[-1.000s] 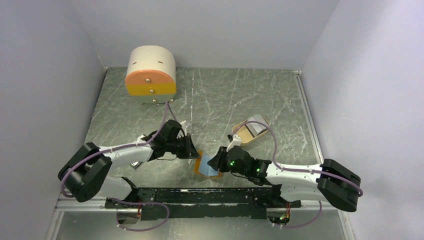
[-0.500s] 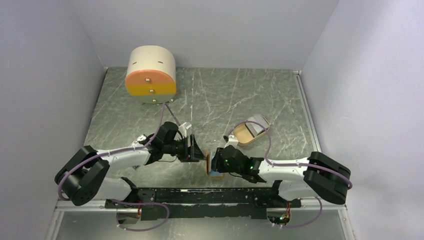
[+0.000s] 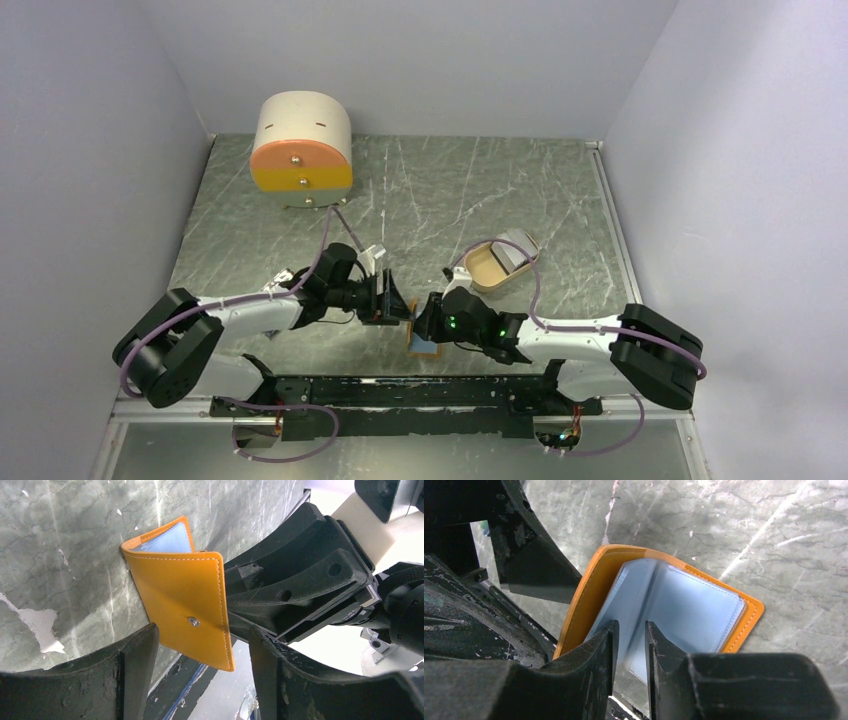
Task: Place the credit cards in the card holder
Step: Turn over the card slot in the card holder.
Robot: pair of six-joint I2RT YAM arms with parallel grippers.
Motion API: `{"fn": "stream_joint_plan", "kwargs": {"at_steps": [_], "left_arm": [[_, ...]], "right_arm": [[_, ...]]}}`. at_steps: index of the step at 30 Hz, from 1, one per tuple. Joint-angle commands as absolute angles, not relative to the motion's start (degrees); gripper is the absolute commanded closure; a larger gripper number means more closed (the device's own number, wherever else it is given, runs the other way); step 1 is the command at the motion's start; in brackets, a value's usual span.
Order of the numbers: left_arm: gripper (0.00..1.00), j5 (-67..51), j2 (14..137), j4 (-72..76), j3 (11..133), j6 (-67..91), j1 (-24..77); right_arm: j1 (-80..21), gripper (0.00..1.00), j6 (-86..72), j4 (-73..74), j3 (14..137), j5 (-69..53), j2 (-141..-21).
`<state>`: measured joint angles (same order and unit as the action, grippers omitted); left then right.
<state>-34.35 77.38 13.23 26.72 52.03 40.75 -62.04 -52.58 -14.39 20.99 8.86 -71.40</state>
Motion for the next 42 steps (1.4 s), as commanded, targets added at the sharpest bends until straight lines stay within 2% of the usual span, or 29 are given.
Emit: {"fn": "stream_joint_plan", "kwargs": {"at_steps": [1, 7, 12, 21, 28, 31, 38, 40, 42], "left_arm": [[0.29, -35.91, 74.78, 12.09, 27.7, 50.8, 39.64], [0.29, -36.57, 74.65, 11.73, 26.78, 50.04, 38.47], [0.33, -36.77, 75.43, 12.24, 26.52, 50.18, 38.15], [0.53, -30.84, 76.2, 5.63, 28.32, 45.95, 38.1], [0.53, -28.17, 78.55, 2.71, 29.98, 43.66, 38.12], [0.47, -27.46, 78.16, 1.74, 30.32, 42.9, 38.12], [0.41, -25.54, 75.57, -0.54, 31.28, 43.7, 38.14], [0.42, -24.61, 74.8, -0.61, 31.29, 44.17, 38.07], [0.48, -23.21, 74.32, -1.03, 31.43, 44.31, 38.22]], "right_arm": [[-61.81, 0.7, -51.63, -16.57, 22.98, 8.59, -71.3], [-61.79, 0.7, -51.19, -17.08, 24.39, 8.39, -72.83], [-61.84, 0.7, -50.8, -16.62, 26.27, 7.81, -75.8], [-61.85, 0.71, -51.2, -17.08, 26.29, 7.43, -77.75], [-61.79, 0.71, -51.39, -16.82, 25.26, 7.47, -78.06], [-61.84, 0.71, -51.0, -17.48, 25.29, 7.26, -78.36], [-61.81, 0.72, -50.45, -16.89, 27.02, 6.75, -81.25], [-61.84, 0.73, -50.38, -16.64, 27.23, 6.69, -81.83], [-61.86, 0.73, -50.44, -16.62, 27.33, 6.81, -81.94]]}}
